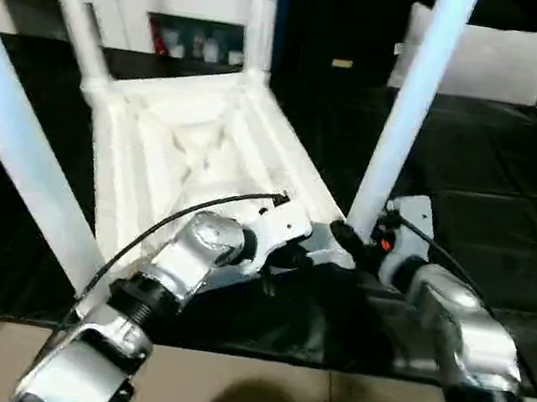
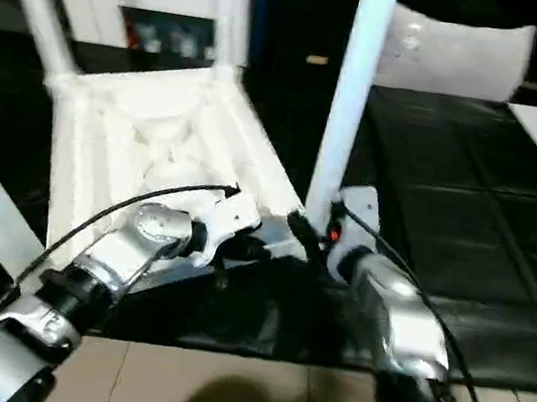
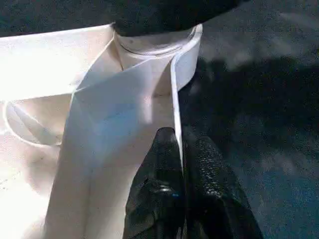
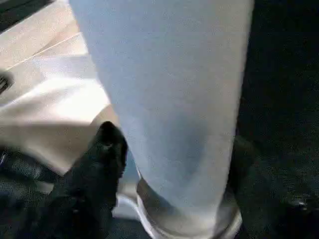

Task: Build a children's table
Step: Rotate leg to tighten

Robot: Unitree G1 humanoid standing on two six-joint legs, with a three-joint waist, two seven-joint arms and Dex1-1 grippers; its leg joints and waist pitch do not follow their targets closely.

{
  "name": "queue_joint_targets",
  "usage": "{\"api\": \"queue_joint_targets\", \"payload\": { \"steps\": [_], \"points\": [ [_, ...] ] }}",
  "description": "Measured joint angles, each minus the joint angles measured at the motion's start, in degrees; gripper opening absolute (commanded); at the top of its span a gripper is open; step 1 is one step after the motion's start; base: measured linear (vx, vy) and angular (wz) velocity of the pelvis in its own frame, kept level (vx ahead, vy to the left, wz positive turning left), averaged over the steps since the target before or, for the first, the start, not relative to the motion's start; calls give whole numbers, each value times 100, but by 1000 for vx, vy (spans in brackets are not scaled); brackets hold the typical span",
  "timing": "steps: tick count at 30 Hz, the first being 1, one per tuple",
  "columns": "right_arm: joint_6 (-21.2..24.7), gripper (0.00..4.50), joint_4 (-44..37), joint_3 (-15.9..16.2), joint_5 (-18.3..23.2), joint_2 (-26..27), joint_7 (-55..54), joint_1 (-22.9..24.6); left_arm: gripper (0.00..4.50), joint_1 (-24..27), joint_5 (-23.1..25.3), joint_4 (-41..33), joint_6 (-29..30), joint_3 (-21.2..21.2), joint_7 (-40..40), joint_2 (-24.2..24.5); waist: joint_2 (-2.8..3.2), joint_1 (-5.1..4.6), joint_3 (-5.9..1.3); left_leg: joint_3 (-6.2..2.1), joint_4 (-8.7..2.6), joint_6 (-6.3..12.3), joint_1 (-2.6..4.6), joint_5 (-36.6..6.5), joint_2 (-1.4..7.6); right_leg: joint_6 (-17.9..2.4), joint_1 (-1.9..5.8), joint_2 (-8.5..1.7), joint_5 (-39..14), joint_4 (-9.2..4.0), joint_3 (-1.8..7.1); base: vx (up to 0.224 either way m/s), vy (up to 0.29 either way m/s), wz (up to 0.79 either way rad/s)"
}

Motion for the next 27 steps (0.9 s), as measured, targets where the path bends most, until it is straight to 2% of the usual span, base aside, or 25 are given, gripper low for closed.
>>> {"api": "queue_joint_targets", "payload": {
  "steps": [2, 3, 5, 9, 14, 19, 22, 25, 26, 27],
  "points": [
    [22, 370, -142, 39, 80, -134, 275, 133, 0, 6, -8, 11, -196, -40, -197, 156, 8, 57, 4, 4, 4, -3, 4, 1, 0, -1, -4, -2, -1, 8, 4, 0, 0, 0],
    [31, 393, -305, 79, 182, -310, 545, 279, 0, 25, -28, 16, -395, -83, -418, 293, 11, 98, 6, 4, 6, -4, 17, 1, -1, -1, -4, -3, 0, 8, 4, 0, 0, 0],
    [29, 397, -649, 102, 374, -748, 1093, 583, 0, 35, -94, 119, -903, -135, -905, 634, 11, 138, 7, 5, 8, -5, 19, 0, -1, -1, -3, -5, 0, 8, 6, 0, 0, 0],
    [45, 437, -898, -80, 629, -1052, 1548, 844, 0, 31, -126, 336, -1526, -123, -1367, 1011, 11, 141, 6, 14, 9, -37, 21, -19, -3, 0, 8, -7, 1, 9, 15, 0, 0, 0],
    [40, 446, -1134, -247, 860, -1313, 1854, 1088, 0, -103, -109, 797, -2395, -213, -1675, 1183, 10, 198, 6, 14, 8, -39, 21, -20, -4, 1, 9, -7, 1, 8, 15, 0, 0, 0],
    [-33, 446, -1239, -243, 975, -1362, 2046, 1289, 0, -249, -218, 1338, -3056, -144, -1957, 1212, 11, 244, 6, 14, 8, -40, 20, -21, -4, 2, 8, -7, 0, 8, 15, 0, 0, 0],
    [-48, 446, -1409, -222, 1063, -1330, 2049, 1410, 0, -256, -233, 1608, -3696, -145, -2029, 1335, 14, 254, 6, 14, 7, -46, 18, -25, -3, 4, 7, -7, -1, 6, 15, 0, 0, 0],
    [-50, 446, -1469, -231, 1112, -1292, 1972, 1488, 0, -257, -279, 1745, -3950, -103, -2145, 1428, 13, 262, 6, 14, 7, -47, 20, -25, -3, 4, 7, -7, -1, 6, 15, 0, 0, 0],
    [-48, 450, -1469, -237, 1127, -1246, 1915, 1513, 55, -248, -316, 1760, -3959, -61, -2269, 1456, 10, 256, 8, 16, 7, -47, 19, -25, -3, 4, 7, -8, -1, 6, 15, 0, 0, 0],
    [-43, 450, -1469, -248, 1154, -1218, 1900, 1527, 55, -235, -368, 1759, -3964, -30, -2354, 1482, 9, 258, 9, 16, 7, -48, 20, -25, -3, 4, 5, -8, -1, 7, 15, 0, 0, 0]
  ]
}}
